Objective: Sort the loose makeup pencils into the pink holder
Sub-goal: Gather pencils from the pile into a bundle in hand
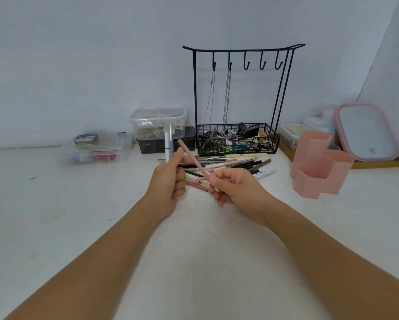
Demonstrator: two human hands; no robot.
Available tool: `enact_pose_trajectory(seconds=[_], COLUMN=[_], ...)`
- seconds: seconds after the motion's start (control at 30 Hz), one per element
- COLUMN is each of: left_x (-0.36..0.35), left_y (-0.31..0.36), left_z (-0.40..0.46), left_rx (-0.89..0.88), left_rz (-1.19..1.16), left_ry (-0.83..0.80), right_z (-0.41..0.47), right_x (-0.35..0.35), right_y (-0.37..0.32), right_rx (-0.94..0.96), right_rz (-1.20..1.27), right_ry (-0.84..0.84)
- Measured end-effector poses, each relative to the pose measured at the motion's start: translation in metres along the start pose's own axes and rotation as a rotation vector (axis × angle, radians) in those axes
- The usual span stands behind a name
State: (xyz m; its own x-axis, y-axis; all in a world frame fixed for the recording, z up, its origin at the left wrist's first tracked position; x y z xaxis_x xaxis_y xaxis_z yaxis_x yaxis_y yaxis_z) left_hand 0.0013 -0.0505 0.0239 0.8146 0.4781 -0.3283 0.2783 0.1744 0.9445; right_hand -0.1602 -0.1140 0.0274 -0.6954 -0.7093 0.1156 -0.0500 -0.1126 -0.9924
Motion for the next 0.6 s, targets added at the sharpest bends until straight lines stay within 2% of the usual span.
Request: enact_pose_trajectory(seconds=[0.17, 0.3, 0.43, 0.6], left_x=[-0.006, -0.002, -0.001, -0.012], left_y=[0.001, 0.002, 0.001, -0.008], left_z=[-0.002, -0.001, 0.000, -0.006], left_rx=[-0.046, -0.041, -0.002, 0.065], left_rz=[-0.033, -0.018, 0.082, 0.165], left_ry=[-0.076, -0.049, -0.053, -0.193], right_z=[-0.001, 0.000, 0.000, 0.001], right_x=[0.002, 0.012, 0.024, 0.024], right_y=[0.001, -0.001, -0.002, -0.005], right_rx=[-0.008, -0.003, -0.037, -0.002], right_rz=[0.083, 0.131, 0.332, 0.437], right_ry=[-0.024, 0.101, 0.220, 0.215])
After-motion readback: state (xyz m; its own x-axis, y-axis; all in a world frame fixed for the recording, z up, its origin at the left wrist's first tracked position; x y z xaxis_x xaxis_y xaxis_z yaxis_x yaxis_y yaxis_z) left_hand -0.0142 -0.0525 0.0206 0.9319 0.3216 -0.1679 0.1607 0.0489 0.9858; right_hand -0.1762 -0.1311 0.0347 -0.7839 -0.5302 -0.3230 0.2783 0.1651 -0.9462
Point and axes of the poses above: each hand's wrist, its own z-axis towards the middle knuckle, its own x-axis out of the back of the hand, y = z × x, the point moved 4 cm from there along z, towards the middle knuckle, and after that the axes turned 2 degrees about -x, right-handed, at the moved point
